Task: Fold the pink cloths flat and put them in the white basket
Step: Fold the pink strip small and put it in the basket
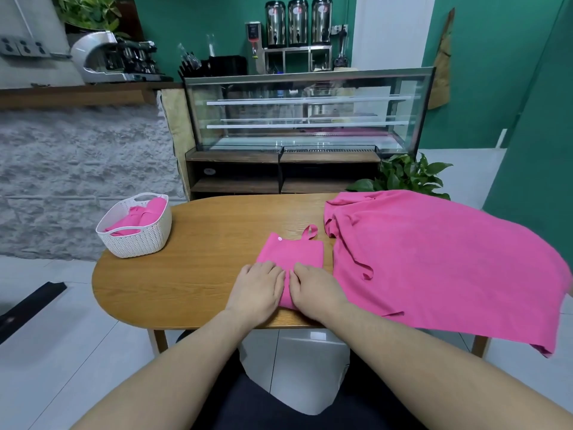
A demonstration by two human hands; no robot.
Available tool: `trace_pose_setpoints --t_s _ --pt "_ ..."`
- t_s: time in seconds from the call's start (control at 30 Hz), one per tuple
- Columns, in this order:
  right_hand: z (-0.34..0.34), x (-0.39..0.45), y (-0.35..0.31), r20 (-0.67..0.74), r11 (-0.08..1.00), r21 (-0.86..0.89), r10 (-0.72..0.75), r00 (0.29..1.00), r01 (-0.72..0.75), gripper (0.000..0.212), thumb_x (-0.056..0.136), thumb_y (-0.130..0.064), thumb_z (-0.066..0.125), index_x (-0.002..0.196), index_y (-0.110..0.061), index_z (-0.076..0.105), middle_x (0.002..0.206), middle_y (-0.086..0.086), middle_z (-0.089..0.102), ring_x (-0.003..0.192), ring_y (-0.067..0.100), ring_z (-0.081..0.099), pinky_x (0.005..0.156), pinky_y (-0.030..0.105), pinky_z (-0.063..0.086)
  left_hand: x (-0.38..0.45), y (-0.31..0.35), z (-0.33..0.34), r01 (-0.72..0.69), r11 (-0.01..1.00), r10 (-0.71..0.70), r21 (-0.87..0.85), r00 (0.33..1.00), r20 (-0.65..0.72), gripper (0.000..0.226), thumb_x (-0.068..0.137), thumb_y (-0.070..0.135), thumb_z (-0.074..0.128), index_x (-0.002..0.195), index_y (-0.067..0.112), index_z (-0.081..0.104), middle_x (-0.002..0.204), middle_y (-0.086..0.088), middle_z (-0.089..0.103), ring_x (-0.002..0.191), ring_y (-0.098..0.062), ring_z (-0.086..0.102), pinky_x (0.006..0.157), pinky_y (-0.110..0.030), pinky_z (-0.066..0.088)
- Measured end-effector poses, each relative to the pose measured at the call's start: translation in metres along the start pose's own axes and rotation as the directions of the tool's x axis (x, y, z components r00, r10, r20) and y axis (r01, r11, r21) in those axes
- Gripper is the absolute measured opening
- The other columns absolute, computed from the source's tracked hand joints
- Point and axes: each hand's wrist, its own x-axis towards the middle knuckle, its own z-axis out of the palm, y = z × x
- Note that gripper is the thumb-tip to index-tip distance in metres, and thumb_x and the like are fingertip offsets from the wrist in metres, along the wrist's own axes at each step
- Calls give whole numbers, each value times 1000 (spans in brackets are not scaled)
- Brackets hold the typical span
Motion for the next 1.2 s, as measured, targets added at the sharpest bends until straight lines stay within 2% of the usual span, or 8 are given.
trace_pose_setpoints --t_s 0.1,0.2,0.4,0.47,0.67,0.83,0.97,1.2 --pt "-4 2 -4 97 997 11 69 993 -71 21 103 -30 33 90 -18 45 97 15 66 88 35 62 68 36 35 -15 -2 9 -7 998 1 -55 993 -115 34 101 29 31 99 24 64 94 9 64 90 -18 60 92 -38 44" --pt "-8 1 -8 136 995 -8 105 985 -104 29 104 -30 31 102 -11 54 104 16 67 94 35 62 73 37 39 -18 -1 10 -2 999 -3 -35 992 -129 36 100 28 31 100 24 66 92 9 65 89 -18 59 88 -38 44" --pt "-3 -8 -8 -7 989 -146 -1 1000 0 40 95 -27 31 86 -8 65 84 12 64 80 32 60 70 43 52 -9 6 -3 111 994 -111 21 994 -21 32 94 30 25 75 27 50 68 6 57 69 -23 58 69 -36 35" --pt "6 -12 -7 -30 981 -193 -22 999 15 35 91 -28 32 78 -13 60 75 7 59 69 29 58 58 41 50 -4 7 -7 137 991 -137 1 989 48 32 95 33 17 77 28 44 74 5 60 76 -23 58 70 -35 29" --pt "7 -9 1 -102 980 -198 -60 993 39 34 96 -30 31 78 -15 55 72 8 57 64 29 54 56 41 47 7 10 -13 188 981 -181 -34 972 149 28 103 27 26 81 27 44 85 4 64 84 -23 60 78 -36 37" --pt "3 -3 -9 -1 990 -142 -28 1000 28 53 93 -39 12 94 -12 58 91 13 64 83 35 60 70 43 47 -12 1 2 27 999 -30 -32 993 -114 30 99 26 33 83 26 59 79 10 60 79 -16 61 85 -40 44" --pt "0 4 -10 102 989 -138 71 992 -57 39 103 -32 24 110 -11 56 106 15 65 97 35 62 81 40 46 -20 -4 10 19 998 -28 -53 983 -179 36 102 29 30 94 25 65 90 11 63 91 -13 59 103 -39 35" --pt "-12 5 -12 203 989 -139 80 976 -52 37 105 -18 25 122 -4 56 119 17 63 107 35 61 88 44 51 -10 -3 3 68 994 -77 -84 991 -110 40 101 31 26 80 23 59 70 7 57 70 -21 57 70 -37 42"
